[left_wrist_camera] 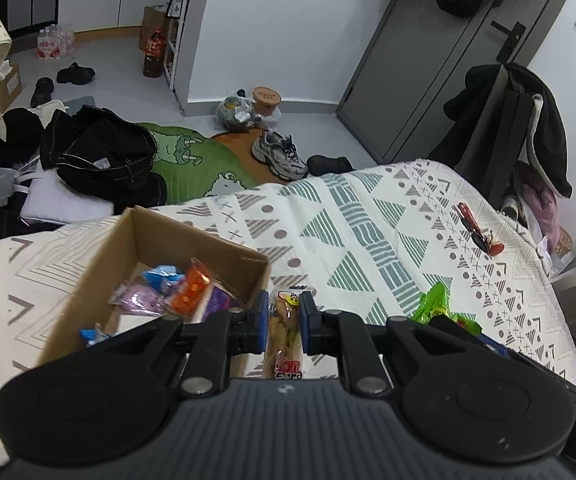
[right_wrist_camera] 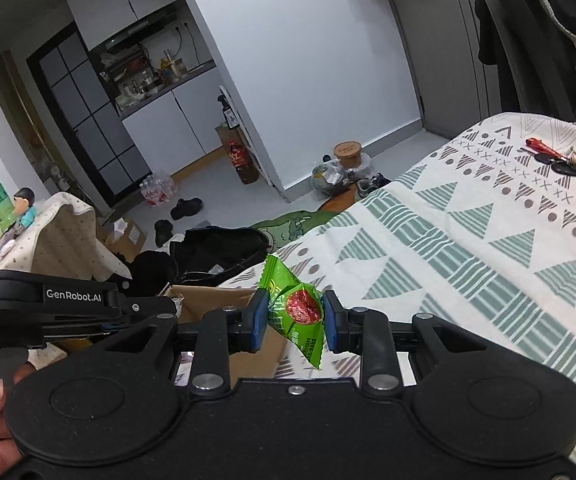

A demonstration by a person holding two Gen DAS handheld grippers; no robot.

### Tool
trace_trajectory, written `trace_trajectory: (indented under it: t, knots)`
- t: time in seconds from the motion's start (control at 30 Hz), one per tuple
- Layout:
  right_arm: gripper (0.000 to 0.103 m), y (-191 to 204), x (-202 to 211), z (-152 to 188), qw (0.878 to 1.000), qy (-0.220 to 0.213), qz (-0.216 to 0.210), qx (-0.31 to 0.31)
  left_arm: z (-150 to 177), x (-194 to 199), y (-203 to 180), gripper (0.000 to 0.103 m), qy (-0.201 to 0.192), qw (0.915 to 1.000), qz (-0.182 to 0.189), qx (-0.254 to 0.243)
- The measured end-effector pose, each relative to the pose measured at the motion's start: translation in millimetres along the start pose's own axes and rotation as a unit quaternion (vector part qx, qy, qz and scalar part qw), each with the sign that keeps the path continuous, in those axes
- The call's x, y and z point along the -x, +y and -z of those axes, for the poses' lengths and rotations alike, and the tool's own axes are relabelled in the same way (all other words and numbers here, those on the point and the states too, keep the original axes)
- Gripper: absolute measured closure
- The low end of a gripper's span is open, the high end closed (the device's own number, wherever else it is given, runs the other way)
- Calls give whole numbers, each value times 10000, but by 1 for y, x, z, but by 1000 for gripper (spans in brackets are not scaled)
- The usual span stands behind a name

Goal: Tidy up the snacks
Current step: 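Carry both held snacks over the box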

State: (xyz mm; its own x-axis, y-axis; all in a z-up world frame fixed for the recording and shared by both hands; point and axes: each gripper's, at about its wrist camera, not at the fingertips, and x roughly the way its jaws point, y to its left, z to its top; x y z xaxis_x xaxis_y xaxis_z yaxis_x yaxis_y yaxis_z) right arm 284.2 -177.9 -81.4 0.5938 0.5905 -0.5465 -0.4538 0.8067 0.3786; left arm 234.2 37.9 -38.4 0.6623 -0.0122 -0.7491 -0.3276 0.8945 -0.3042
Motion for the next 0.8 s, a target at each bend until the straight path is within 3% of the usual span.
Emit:
trace_trajectory:
  t: [0.53, 0.8]
  knots:
    - [75, 46, -18, 19, 9997, 145, -121, 176, -10, 23, 62, 89, -169, 9993, 6, 326]
    - [75, 58, -36, 24, 9989, 348, -162, 252, -12, 10, 91, 89, -12, 9986, 9, 526]
